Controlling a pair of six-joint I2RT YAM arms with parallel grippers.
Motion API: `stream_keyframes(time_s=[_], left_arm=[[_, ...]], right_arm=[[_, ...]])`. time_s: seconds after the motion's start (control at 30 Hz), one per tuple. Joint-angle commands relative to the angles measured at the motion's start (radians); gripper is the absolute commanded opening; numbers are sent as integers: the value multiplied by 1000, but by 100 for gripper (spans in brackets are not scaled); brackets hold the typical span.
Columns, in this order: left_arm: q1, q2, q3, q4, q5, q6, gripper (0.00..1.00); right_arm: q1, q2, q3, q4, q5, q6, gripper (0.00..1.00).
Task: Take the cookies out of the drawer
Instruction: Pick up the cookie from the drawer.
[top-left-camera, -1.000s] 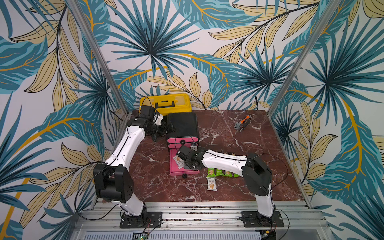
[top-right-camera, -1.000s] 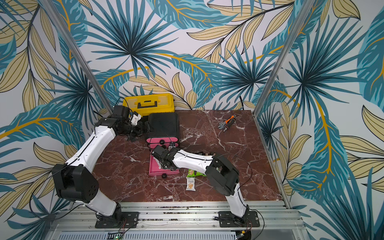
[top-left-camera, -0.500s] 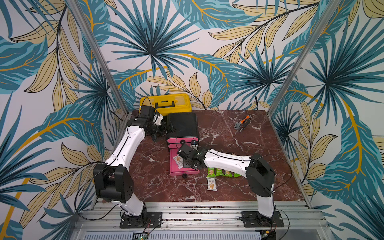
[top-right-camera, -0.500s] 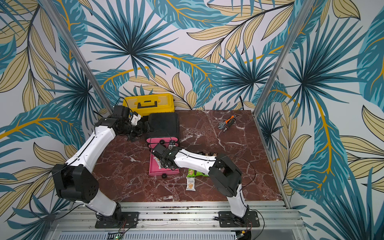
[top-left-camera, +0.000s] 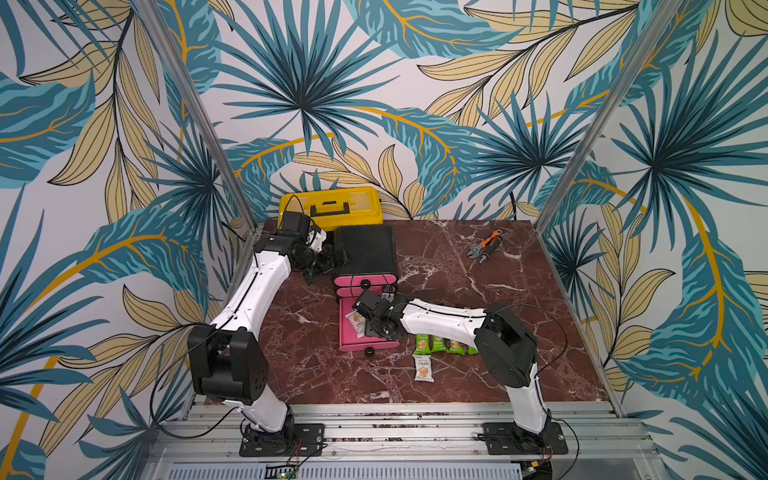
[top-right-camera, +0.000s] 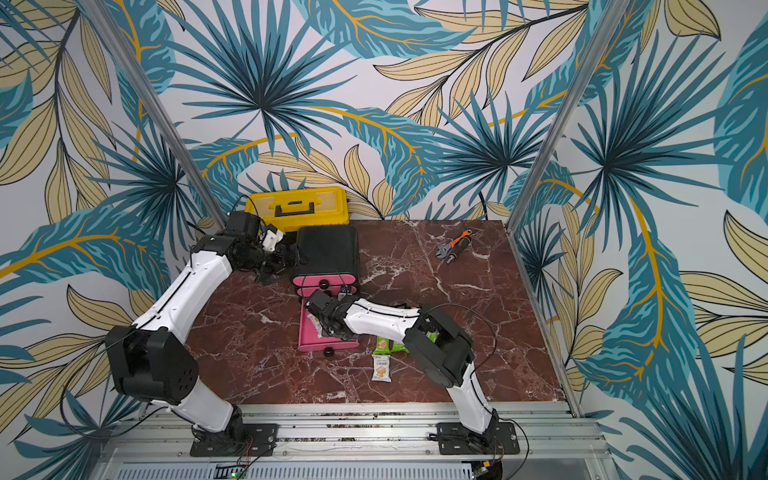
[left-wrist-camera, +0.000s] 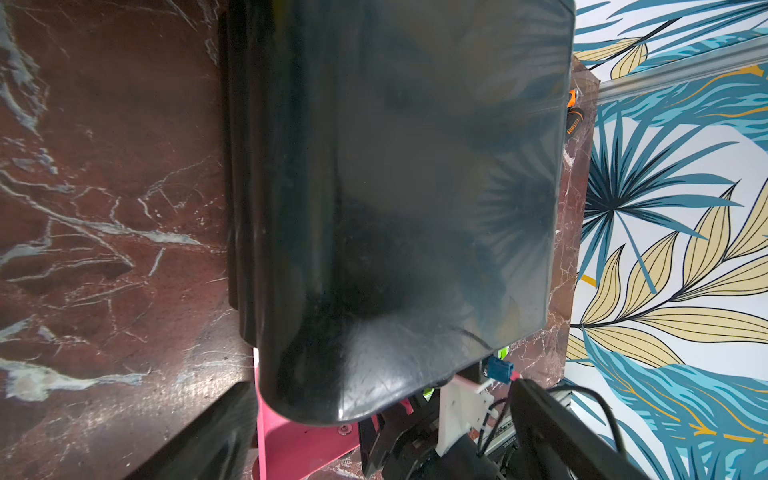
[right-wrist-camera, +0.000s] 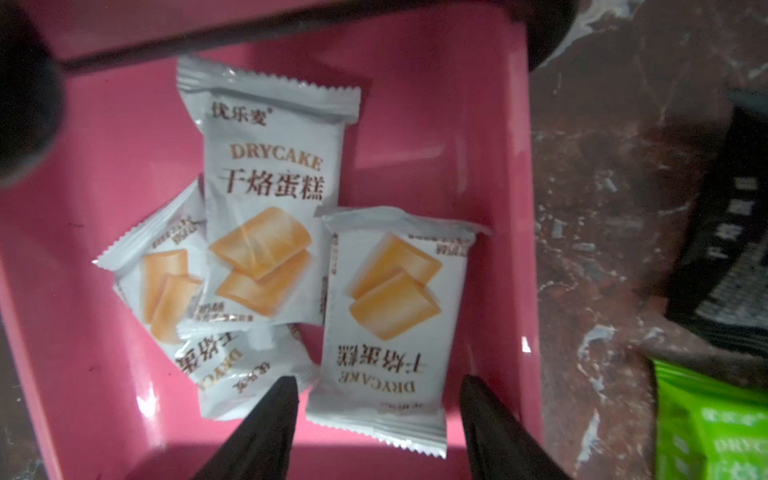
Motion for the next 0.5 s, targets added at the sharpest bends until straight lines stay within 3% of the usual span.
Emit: stream_keyframes(time_s=[0.0,0.17,0.47], left_arm=[[5,5,37,-24,-6,23,100],[5,17,45,-33,-6,17,100],[4,0,24,-18,-24,-10,100]], right_arm=[[-5,43,-22,19,-13,15,67],[-5,62,-33,32,-18,9,63],[-5,-18,-91,36,1,-34,38]])
